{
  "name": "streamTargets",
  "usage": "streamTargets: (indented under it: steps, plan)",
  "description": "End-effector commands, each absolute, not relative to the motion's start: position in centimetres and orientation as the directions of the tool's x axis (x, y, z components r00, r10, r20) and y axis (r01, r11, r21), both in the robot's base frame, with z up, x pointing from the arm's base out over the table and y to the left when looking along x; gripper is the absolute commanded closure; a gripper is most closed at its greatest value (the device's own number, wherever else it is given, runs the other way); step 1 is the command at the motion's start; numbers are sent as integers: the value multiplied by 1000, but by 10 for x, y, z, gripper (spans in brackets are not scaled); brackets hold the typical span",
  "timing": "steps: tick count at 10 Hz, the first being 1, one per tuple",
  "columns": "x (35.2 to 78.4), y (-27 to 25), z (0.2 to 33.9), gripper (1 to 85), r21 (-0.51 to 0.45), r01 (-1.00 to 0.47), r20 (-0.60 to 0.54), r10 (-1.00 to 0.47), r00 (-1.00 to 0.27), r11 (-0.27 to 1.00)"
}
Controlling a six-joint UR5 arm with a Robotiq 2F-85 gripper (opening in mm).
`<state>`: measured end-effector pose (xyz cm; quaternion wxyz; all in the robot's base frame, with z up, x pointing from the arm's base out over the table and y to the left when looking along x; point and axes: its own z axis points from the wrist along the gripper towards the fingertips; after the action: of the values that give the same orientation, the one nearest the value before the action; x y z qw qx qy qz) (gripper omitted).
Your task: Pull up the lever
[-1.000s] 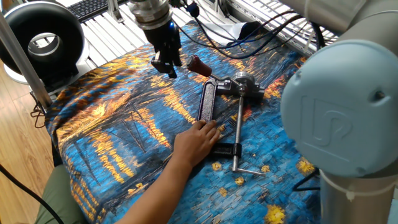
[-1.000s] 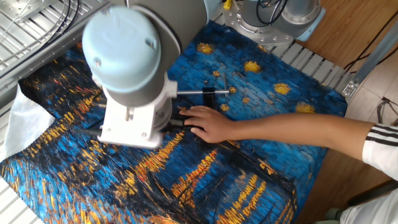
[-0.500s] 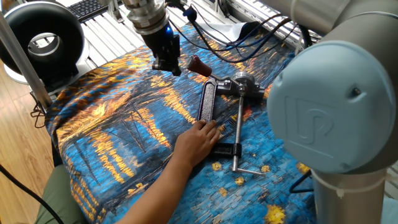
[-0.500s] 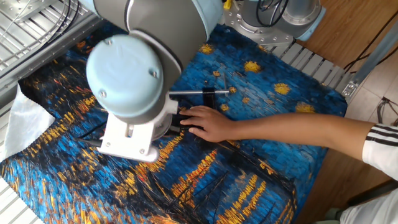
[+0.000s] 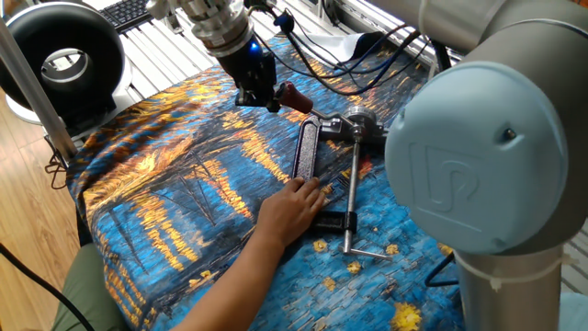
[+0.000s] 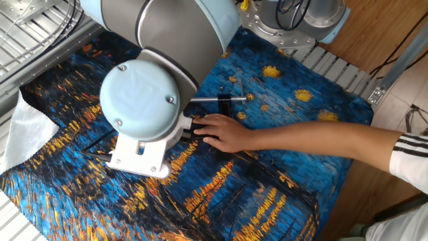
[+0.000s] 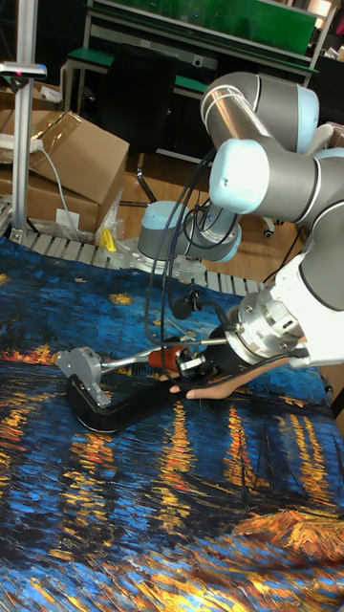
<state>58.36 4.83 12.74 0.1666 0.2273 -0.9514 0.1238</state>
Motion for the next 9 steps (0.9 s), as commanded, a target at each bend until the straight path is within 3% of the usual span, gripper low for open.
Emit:
streamTargets:
  steps: [1, 9]
  plan:
    - [569, 46, 134, 847, -146, -469, 409, -378, -831, 871]
    - [542, 14, 175, 847, -192, -513, 476, -378, -794, 837]
